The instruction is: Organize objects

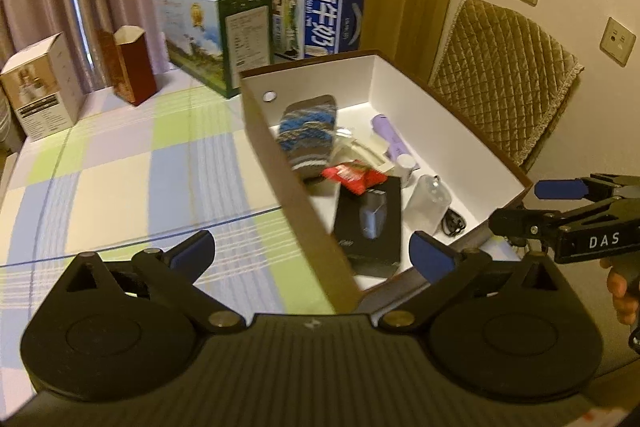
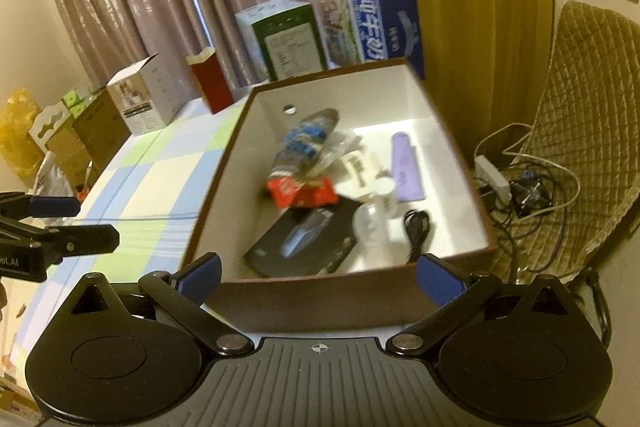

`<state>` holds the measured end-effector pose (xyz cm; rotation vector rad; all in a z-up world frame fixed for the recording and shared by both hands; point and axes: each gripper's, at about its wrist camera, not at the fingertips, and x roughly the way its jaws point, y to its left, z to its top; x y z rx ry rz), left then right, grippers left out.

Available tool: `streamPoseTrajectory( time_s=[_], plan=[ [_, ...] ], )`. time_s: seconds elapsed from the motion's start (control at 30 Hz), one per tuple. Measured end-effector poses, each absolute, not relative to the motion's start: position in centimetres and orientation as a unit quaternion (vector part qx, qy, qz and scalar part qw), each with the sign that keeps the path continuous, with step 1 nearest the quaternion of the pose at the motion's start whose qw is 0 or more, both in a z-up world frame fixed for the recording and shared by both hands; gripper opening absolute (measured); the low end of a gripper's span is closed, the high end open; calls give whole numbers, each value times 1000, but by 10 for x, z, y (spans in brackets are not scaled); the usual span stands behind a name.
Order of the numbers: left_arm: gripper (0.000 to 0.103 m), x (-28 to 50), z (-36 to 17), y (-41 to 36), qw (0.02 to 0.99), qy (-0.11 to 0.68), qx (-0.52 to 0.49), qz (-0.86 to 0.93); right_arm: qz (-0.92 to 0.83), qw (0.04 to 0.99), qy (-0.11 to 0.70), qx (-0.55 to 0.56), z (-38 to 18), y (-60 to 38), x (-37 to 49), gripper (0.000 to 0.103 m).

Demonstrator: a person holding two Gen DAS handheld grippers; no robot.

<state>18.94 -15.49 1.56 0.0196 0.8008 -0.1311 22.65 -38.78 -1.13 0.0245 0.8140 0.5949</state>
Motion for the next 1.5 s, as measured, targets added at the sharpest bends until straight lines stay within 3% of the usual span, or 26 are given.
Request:
streamPoseTrajectory(
  time_s=[0.5, 1.5],
  plan=[
    [102, 115, 19, -94, 922, 384, 39, -28, 299, 864, 404, 10, -12, -327, 154, 101],
    [102, 3, 14, 5, 911, 412, -24, 19, 345, 841, 416, -22, -19, -244, 61, 101]
  ],
)
